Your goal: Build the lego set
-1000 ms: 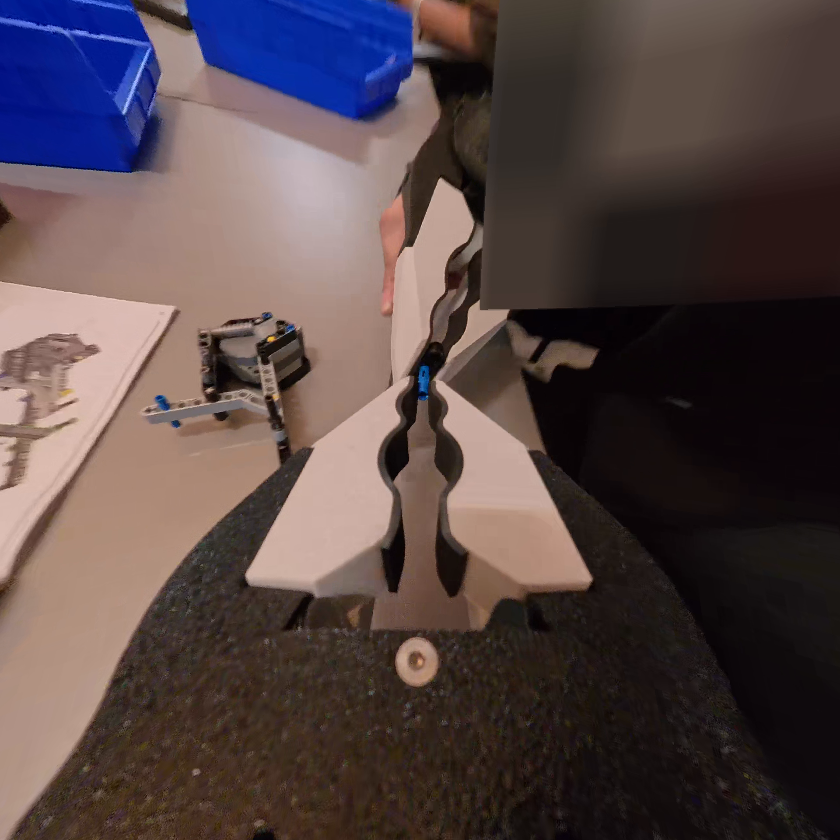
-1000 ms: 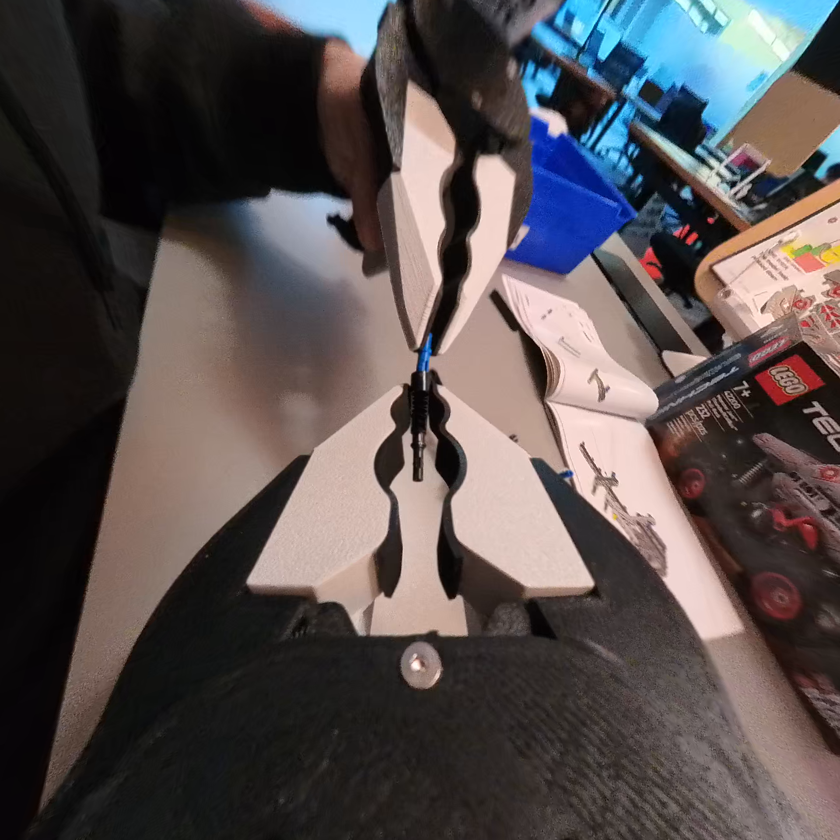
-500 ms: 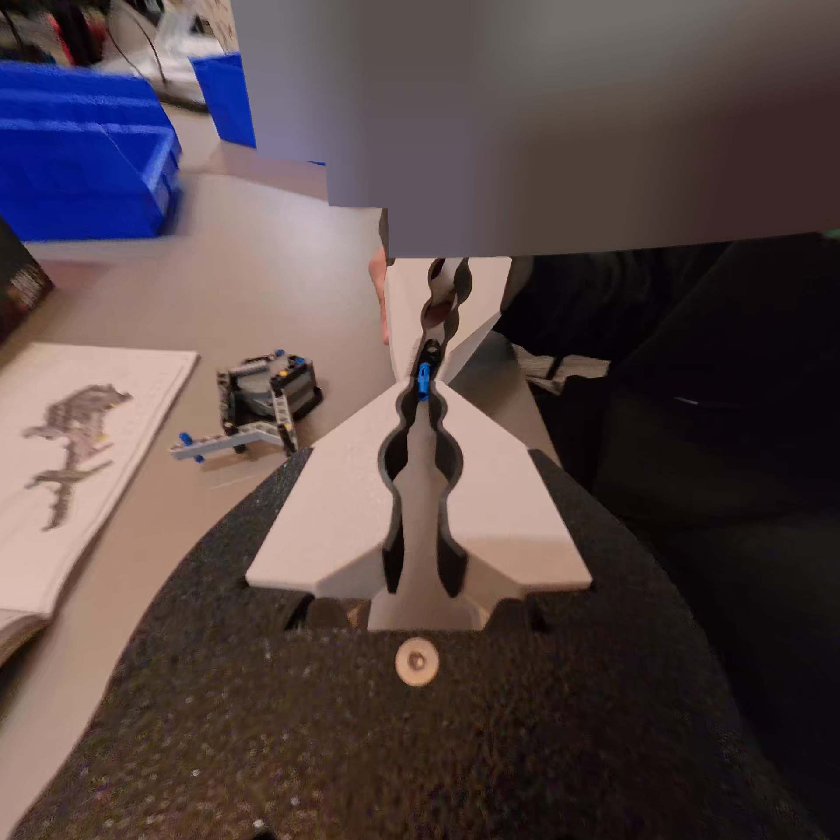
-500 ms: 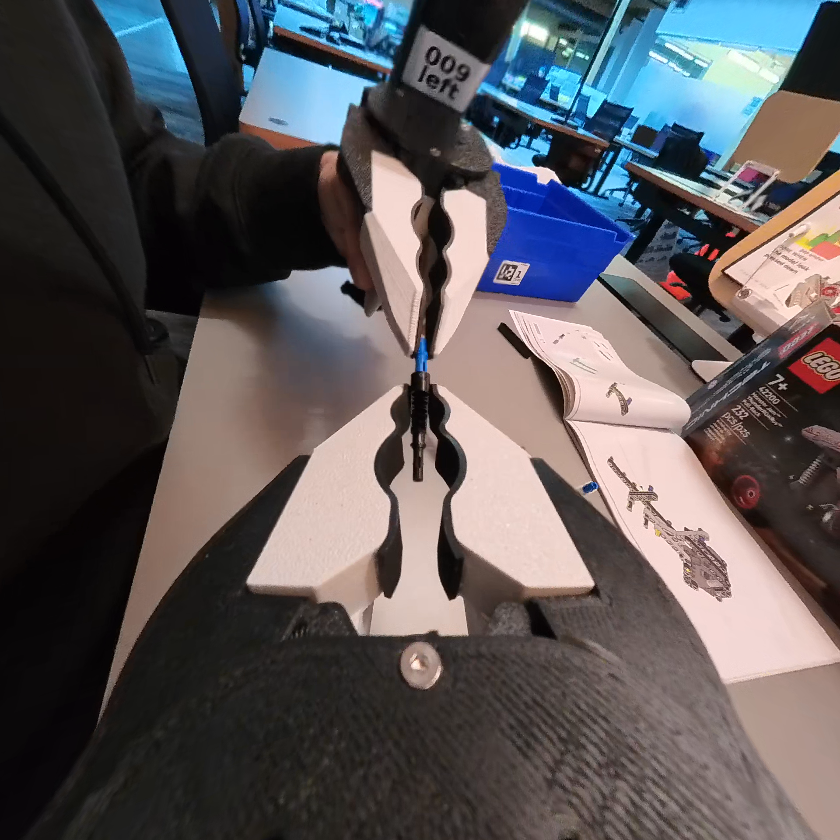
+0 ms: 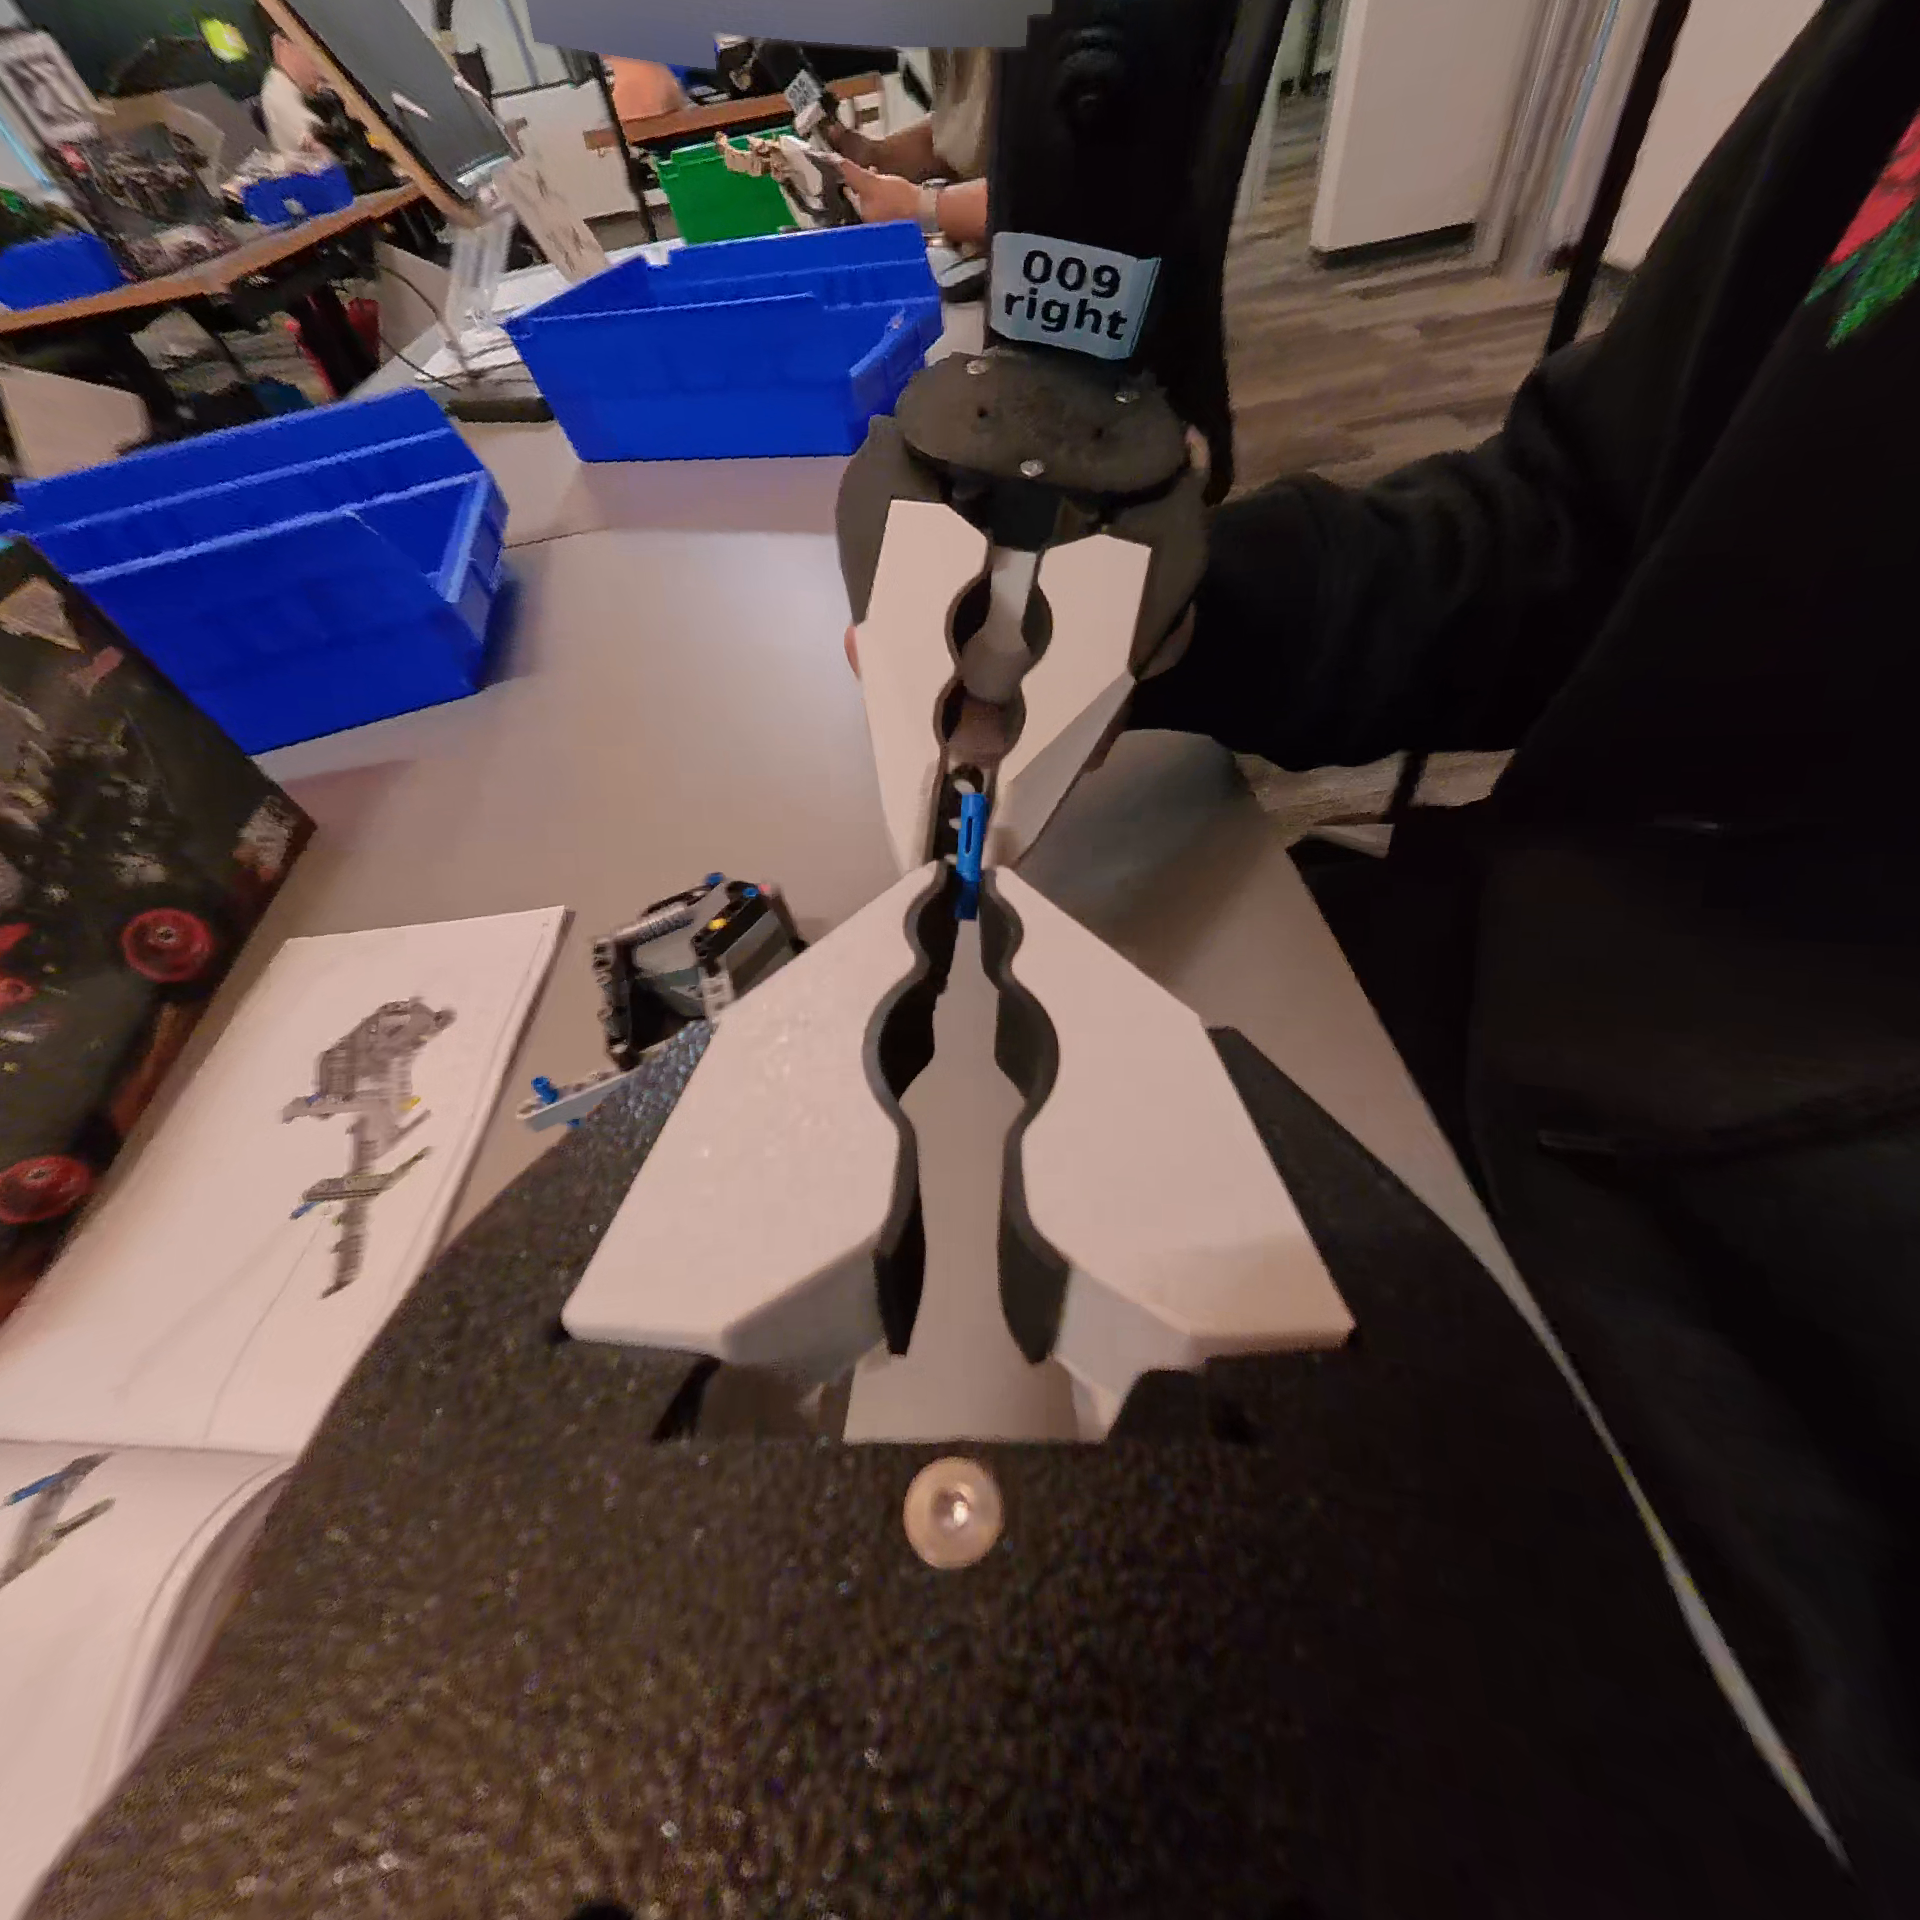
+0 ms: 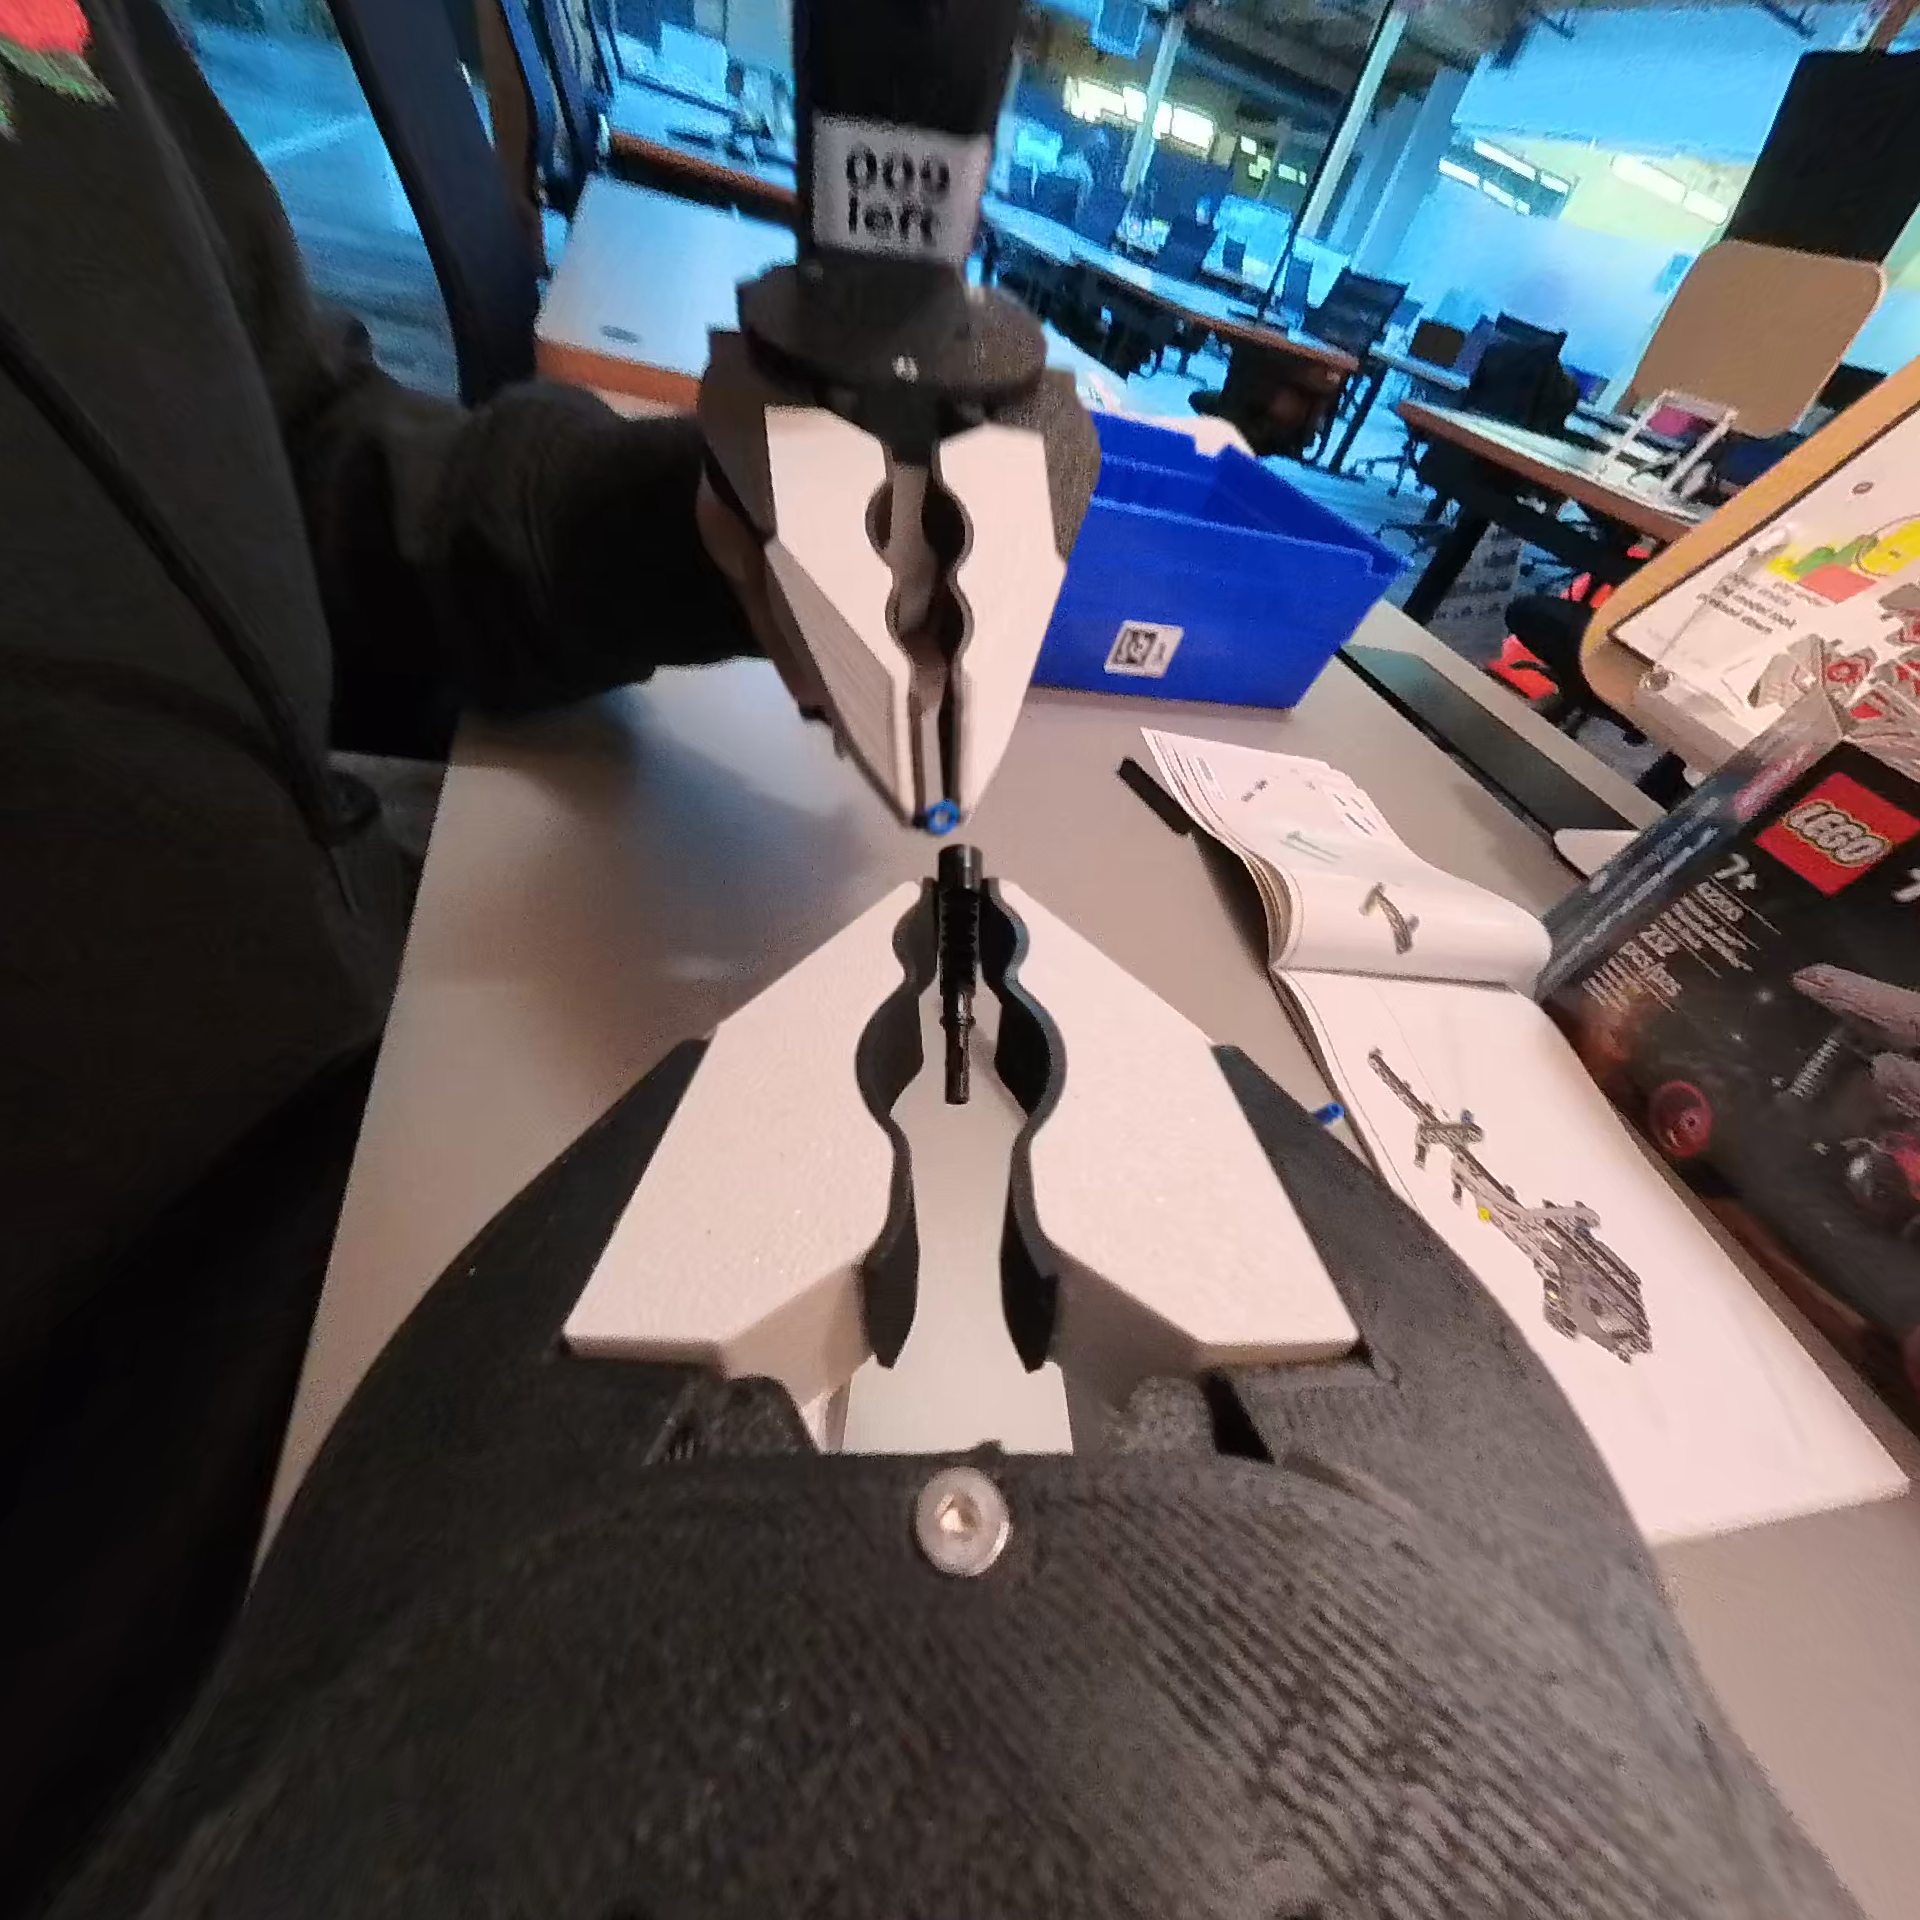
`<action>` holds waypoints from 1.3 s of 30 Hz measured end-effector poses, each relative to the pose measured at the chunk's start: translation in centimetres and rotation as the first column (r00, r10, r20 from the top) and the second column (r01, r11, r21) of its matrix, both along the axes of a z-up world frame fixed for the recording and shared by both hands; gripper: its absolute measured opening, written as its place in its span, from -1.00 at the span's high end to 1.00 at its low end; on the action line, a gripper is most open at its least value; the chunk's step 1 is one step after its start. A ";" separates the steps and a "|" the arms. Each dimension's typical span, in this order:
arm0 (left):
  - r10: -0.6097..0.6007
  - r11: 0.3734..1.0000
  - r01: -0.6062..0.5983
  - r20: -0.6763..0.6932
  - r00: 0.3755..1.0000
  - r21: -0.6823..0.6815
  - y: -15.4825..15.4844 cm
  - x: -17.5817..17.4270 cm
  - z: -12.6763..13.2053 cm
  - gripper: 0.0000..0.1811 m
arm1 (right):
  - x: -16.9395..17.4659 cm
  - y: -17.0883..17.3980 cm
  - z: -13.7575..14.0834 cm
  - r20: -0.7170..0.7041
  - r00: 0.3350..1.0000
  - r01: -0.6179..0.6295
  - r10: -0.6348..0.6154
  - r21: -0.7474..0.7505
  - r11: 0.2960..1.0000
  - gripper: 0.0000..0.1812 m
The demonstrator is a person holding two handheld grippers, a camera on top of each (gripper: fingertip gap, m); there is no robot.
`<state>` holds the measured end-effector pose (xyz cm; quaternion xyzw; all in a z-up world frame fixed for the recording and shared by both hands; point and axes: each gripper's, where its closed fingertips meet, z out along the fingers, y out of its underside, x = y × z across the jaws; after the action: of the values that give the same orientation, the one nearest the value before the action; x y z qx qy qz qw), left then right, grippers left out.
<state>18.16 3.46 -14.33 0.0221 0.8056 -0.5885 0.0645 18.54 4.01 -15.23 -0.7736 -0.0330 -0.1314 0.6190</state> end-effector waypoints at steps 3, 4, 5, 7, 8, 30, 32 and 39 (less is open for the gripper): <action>0.061 0.992 -0.073 0.108 0.992 0.104 0.8 1.0 -0.7 0.98 | 0.6 -0.2 -0.9 0.018 0.999 0.041 -0.040 -0.067 0.997 0.94; 0.099 0.977 -0.120 0.129 0.987 0.175 1.5 1.8 -1.6 0.98 | 0.8 -0.3 -1.3 0.020 0.998 0.057 -0.055 -0.098 0.994 0.94; 0.158 0.950 -0.194 0.156 0.975 0.245 2.4 3.1 -2.7 0.98 | 1.2 -0.5 -1.5 0.035 0.996 0.081 -0.077 -0.123 0.989 0.94; 0.245 0.884 -0.281 0.141 0.959 0.375 4.3 4.9 -5.1 0.98 | 1.3 -0.5 -2.0 0.019 0.996 0.089 -0.087 -0.165 0.982 0.94; 0.269 0.861 -0.280 0.087 0.959 0.425 4.9 5.0 -6.4 0.97 | 1.2 -0.4 -2.2 0.006 0.997 0.081 -0.081 -0.169 0.982 0.94; 0.424 0.758 -0.293 -0.098 0.900 0.583 9.9 6.6 -10.9 0.95 | 0.6 0.2 -1.5 -0.136 0.990 0.024 -0.030 -0.045 0.999 0.94; 0.439 0.772 -0.332 -0.077 0.895 0.541 9.9 6.8 -9.2 0.86 | 0.7 0.3 -1.4 -0.169 0.985 0.030 -0.035 -0.029 0.999 0.95; 0.192 0.974 -0.198 0.058 0.980 0.112 2.3 2.0 0.6 0.84 | 1.3 0.7 -2.1 -0.176 0.979 0.084 -0.101 -0.101 0.991 0.95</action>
<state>20.14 5.72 -13.76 -0.0394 0.8352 -0.5305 0.1396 19.80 4.70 -17.35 -0.8109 0.0533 -0.0878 0.5760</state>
